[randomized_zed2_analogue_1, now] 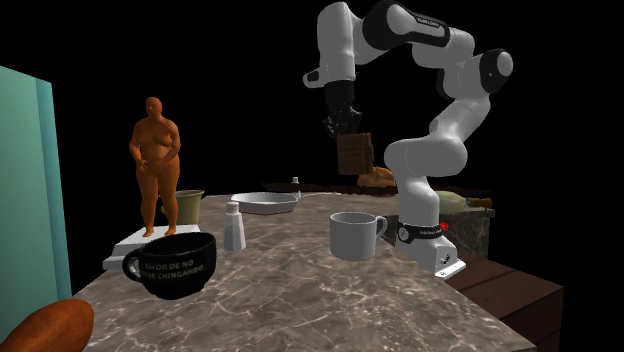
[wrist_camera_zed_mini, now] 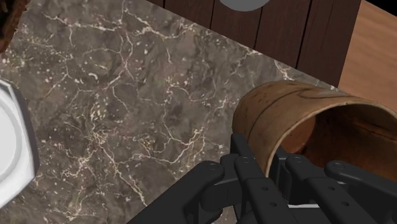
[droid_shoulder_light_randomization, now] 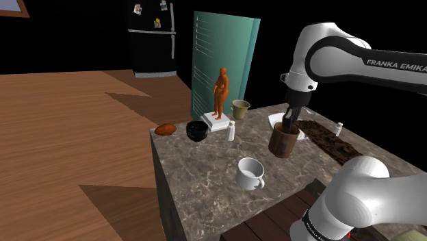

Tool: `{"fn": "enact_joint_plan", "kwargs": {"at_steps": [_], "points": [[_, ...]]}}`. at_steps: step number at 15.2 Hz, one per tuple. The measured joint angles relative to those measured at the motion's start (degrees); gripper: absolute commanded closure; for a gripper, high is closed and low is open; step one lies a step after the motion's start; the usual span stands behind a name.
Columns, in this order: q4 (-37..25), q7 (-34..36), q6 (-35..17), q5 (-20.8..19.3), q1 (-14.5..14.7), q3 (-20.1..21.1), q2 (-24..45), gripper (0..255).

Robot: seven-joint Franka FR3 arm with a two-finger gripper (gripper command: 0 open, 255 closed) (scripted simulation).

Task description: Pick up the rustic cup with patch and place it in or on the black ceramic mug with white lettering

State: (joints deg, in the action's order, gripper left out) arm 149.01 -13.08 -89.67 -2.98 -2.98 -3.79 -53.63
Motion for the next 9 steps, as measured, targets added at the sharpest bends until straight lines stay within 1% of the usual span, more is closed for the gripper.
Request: {"fn": "enact_joint_plan", "kwargs": {"at_steps": [5, 9], "points": [[-7.6, 0.9, -5.1, 0.9, 1.0, 0.5, 12.8, 255], [-14.7, 1.9, -7.4, 1.9, 1.8, 1.3, 22.2, 255]]}}
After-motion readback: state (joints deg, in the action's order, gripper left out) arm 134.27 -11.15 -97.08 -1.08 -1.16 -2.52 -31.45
